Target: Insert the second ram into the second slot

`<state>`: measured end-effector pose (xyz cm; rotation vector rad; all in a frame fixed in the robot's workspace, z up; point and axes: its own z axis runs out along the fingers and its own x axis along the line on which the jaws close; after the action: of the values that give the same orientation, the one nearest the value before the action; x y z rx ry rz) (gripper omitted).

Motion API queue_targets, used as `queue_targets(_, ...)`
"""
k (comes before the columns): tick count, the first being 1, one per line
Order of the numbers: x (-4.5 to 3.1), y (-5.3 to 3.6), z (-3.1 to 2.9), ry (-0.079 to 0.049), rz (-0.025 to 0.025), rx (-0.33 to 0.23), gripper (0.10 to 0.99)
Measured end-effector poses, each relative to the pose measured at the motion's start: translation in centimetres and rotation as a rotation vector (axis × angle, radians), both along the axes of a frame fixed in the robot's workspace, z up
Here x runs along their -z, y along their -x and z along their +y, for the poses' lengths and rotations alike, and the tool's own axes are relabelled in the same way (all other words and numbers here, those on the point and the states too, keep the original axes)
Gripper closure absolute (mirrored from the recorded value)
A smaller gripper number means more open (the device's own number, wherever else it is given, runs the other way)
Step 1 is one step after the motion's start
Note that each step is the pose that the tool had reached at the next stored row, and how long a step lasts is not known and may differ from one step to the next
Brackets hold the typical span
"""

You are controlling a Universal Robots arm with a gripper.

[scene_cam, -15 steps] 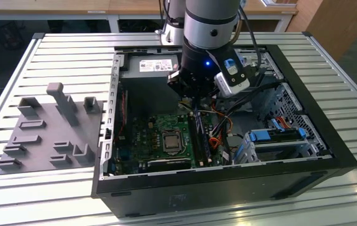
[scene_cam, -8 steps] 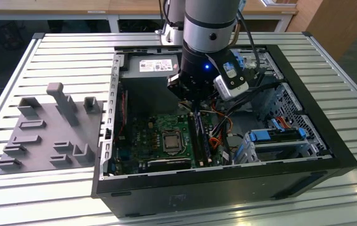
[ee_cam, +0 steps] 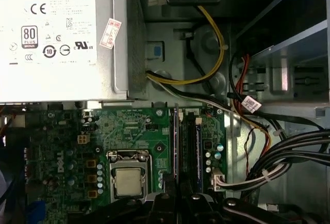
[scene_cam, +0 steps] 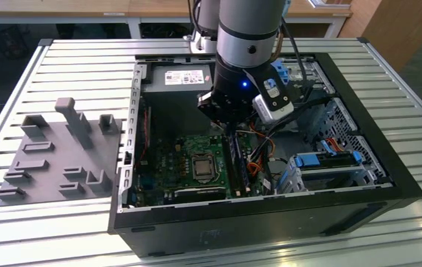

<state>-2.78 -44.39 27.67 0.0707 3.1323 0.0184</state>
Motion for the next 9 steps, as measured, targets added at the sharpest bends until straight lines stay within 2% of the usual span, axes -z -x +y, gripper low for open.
queue_targets(4,0.22,-0.01,-0.76,0.000,0.0014,0.000,0.945)
queue_targets(9,1.06,-0.42,-0.88,0.000,0.0141,0.000,0.945)
